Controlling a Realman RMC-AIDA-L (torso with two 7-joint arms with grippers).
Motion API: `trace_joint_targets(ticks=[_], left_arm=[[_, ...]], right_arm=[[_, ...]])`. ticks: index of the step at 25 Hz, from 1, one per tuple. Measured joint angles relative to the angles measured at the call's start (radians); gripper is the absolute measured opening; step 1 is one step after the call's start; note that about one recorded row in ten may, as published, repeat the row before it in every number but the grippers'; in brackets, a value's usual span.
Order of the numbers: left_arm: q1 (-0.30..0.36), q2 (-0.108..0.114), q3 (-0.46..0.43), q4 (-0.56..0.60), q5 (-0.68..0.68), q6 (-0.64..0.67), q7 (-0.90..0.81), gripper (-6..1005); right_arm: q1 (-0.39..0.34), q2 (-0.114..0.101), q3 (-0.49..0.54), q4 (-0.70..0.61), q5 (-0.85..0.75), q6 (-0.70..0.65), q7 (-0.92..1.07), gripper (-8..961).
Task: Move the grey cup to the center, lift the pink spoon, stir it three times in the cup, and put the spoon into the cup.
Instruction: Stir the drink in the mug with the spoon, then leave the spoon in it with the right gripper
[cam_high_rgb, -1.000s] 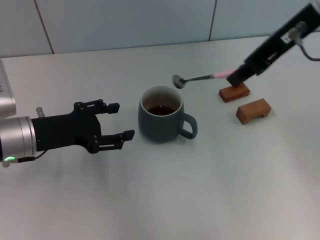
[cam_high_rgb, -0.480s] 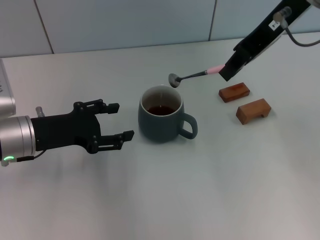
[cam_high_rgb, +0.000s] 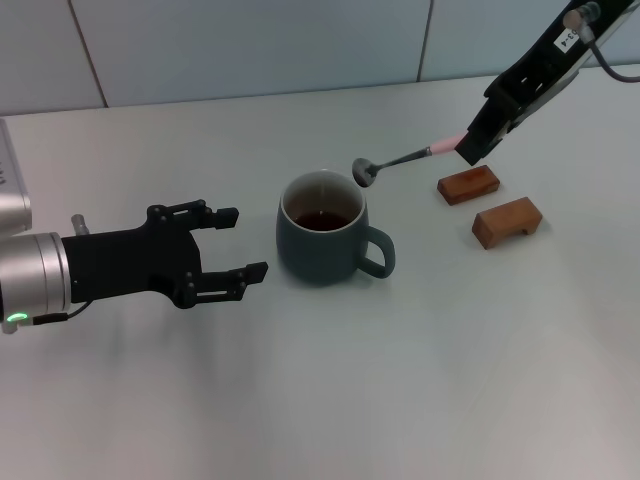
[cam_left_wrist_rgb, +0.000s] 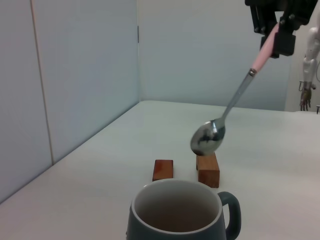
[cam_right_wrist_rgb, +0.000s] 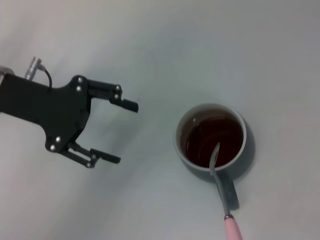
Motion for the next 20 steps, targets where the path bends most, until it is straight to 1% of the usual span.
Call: trace_joint_targets(ticks=[1,2,3,4,6,7,8,12,16,20], left_arm=[[0.000,0.000,0.005,0.006,0.001,0.000,-0.006,793],[0.001,-0.001,0.016,0.013,0.000,0.000,-0.012,793],[0.001,-0.001,0.016,0.013,0.000,0.000,-0.012,793],[0.001,-0.001,0.027,0.020,-0.001,0.001,-0.018,793],[0.003,-0.002,0.040,0.028,-0.003,0.001,-0.027,793],[0.003,-0.003,0.046,0.032,-0.004,0.001,-0.030,793],[0.003,-0.003,0.046,0.032,-0.004,0.001,-0.030,793],[0.003,-0.003,0.049,0.034,-0.015,0.001,-0.030,792],[0.003,-0.003,0.050,0.035,-0.015,0.001,-0.030,792],[0.003,-0.003,0.051,0.035,-0.016,0.002,-0.030,793]], right_arm=[[0.004,-0.003,-0.001,0.016,-0.002,0.002,0.000,124],[0.019,-0.011,-0.003,0.063,-0.006,0.011,0.000,124],[0.019,-0.011,-0.003,0.063,-0.006,0.011,0.000,124],[0.034,-0.016,-0.012,0.115,-0.018,0.028,-0.002,124],[0.039,-0.016,-0.022,0.134,-0.031,0.044,-0.003,124],[0.047,-0.016,-0.042,0.160,-0.057,0.077,-0.004,124],[0.047,-0.016,-0.042,0.160,-0.057,0.077,-0.004,124],[0.074,-0.014,-0.069,0.242,-0.072,0.150,-0.006,123],[0.088,-0.010,-0.084,0.276,-0.073,0.187,-0.007,123],[0.104,0.001,-0.085,0.287,-0.072,0.205,-0.009,123]])
